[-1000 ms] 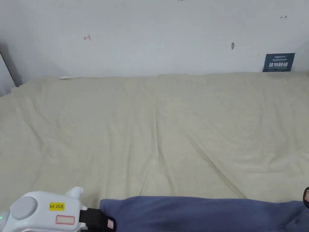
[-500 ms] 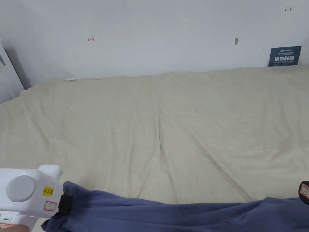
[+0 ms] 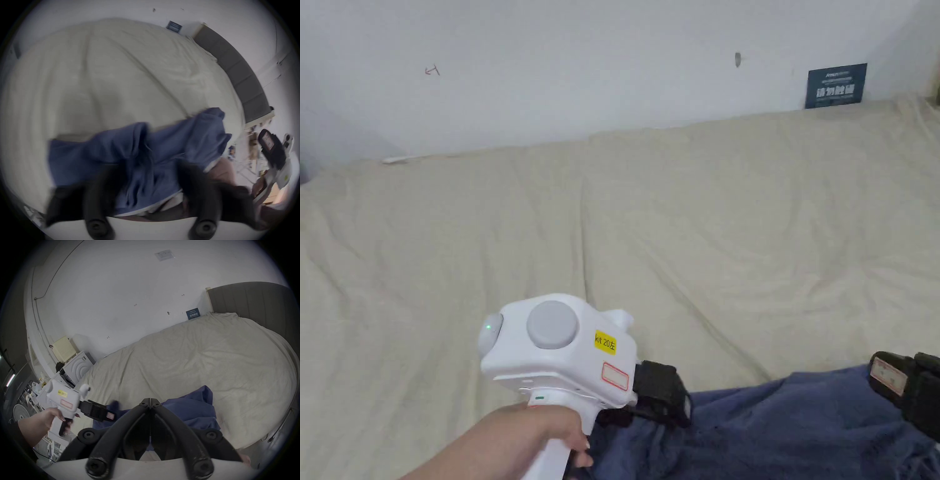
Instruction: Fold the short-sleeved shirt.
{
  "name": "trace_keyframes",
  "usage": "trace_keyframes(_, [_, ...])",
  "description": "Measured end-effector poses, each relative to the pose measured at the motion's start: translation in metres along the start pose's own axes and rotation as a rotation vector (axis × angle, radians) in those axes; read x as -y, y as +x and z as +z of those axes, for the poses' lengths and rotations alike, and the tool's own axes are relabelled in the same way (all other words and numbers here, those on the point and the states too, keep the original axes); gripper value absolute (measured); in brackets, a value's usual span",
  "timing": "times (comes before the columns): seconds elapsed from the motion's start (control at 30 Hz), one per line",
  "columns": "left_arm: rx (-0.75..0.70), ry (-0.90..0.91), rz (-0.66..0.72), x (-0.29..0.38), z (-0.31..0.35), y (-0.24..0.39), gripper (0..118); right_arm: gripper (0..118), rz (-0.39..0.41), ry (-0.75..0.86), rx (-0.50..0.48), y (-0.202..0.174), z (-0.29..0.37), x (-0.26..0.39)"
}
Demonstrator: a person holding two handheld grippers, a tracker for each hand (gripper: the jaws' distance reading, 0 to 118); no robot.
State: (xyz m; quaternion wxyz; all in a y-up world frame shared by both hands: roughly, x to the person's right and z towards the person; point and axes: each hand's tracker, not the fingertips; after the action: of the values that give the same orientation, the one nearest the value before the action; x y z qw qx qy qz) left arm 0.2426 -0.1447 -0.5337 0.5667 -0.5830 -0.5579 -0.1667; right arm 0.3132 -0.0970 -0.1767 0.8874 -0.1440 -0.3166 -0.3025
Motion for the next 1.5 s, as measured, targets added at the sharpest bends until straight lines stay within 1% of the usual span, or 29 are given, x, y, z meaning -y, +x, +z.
trace_keyframes(0.03, [0.052,-0.029,0.023,0.0,-0.006,0.004,112,0,-0.005,0.0,0.001,0.002,0.002,0.0])
trace_keyframes(0.07, [0.083,-0.015,0.026,0.001,-0.004,0.006,118,0,-0.008,0.001,0.002,0.004,0.003,0.0])
trace_keyframes(0.13, [0.112,0.018,0.008,0.004,0.012,0.008,118,0,-0.013,0.003,0.003,0.007,0.004,-0.001])
trace_keyframes(0.2, [0.076,0.069,0.001,0.012,0.035,0.003,118,0,-0.015,0.002,0.006,0.008,0.003,0.0])
trace_keyframes(0.27, [-0.01,0.162,-0.01,0.021,0.059,-0.007,118,0,-0.019,-0.001,0.002,0.01,0.0,-0.001])
trace_keyframes(0.33, [-0.159,0.28,-0.039,0.032,0.08,-0.016,116,0,-0.026,-0.005,-0.008,0.01,-0.002,-0.001])
trace_keyframes(0.37, [-0.237,0.28,-0.053,0.035,0.084,-0.021,105,0,-0.028,-0.007,-0.013,0.009,-0.003,-0.001])
trace_keyframes(0.4, [-0.314,0.28,-0.056,0.038,0.085,-0.026,72,0,-0.029,-0.009,-0.016,0.009,-0.004,-0.001])
trace_keyframes(0.43, [-0.37,0.286,-0.059,0.04,0.082,-0.031,35,0,-0.026,-0.012,-0.019,0.008,-0.005,0.0])
trace_keyframes(0.47, [-0.409,0.283,-0.064,0.038,0.077,-0.034,5,0,-0.023,-0.015,-0.022,0.007,-0.006,0.0])
trace_keyframes(0.5, [-0.43,0.255,-0.061,0.037,0.067,-0.039,3,0,-0.02,-0.018,-0.024,0.006,-0.006,0.0])
trace_keyframes(0.53, [-0.453,0.223,-0.066,0.036,0.058,-0.043,3,0,-0.017,-0.022,-0.028,0.006,-0.007,0.001])
trace_keyframes(0.63, [-0.353,0.16,-0.056,0.032,0.027,-0.044,3,0,-0.013,-0.031,-0.029,0.006,-0.008,0.002])
trace_keyframes(0.73, [-0.302,0.129,-0.071,0.03,0.003,-0.033,3,0,-0.014,-0.037,-0.023,0.005,-0.007,0.004])
trace_keyframes(0.83, [-0.332,0.088,-0.108,0.033,-0.018,-0.019,3,0,-0.017,-0.044,-0.013,0.006,-0.007,0.004])
trace_keyframes(0.93, [-0.354,0.116,-0.134,0.043,-0.014,-0.003,3,0,-0.016,-0.046,-0.007,0.007,-0.007,0.003])
trace_keyframes(0.97, [-0.339,0.135,-0.149,0.046,-0.01,0.003,3,0,-0.016,-0.045,-0.006,0.007,-0.007,0.003])
trace_keyframes(1.03, [-0.265,0.153,-0.164,0.053,-0.004,0.016,3,0,-0.015,-0.047,-0.006,0.007,-0.008,0.002])
trace_keyframes(1.1, [-0.125,0.115,-0.153,0.058,-0.006,0.026,3,0,-0.013,-0.05,-0.006,0.005,-0.009,0.003])
trace_keyframes(1.13, [-0.056,0.085,-0.143,0.06,-0.009,0.029,3,0,-0.014,-0.051,-0.008,0.004,-0.009,0.003])
trace_keyframes(1.2, [0.128,-0.036,-0.117,0.06,-0.022,0.032,3,0,-0.017,-0.055,-0.014,0.002,-0.01,0.003])
trace_keyframes(1.23, [0.202,-0.107,-0.102,0.062,-0.029,0.031,3,0,-0.018,-0.057,-0.018,0.0,-0.009,0.004])
trace_keyframes(1.27, [0.252,-0.125,-0.095,0.065,-0.032,0.031,3,0,-0.016,-0.057,-0.022,-0.001,-0.009,0.004])
trace_keyframes(1.37, [0.268,0.038,-0.118,0.07,-0.002,0.027,3,0,-0.005,-0.053,-0.026,-0.006,-0.007,0.003])
trace_keyframes(1.43, [0.273,0.174,-0.083,0.07,0.031,0.007,3,0,0.001,-0.052,-0.026,-0.007,-0.006,0.002])
trace_keyframes(1.5, [0.224,0.291,-0.019,0.068,0.067,-0.026,3,0,0.009,-0.055,-0.021,-0.008,-0.007,-0.001])
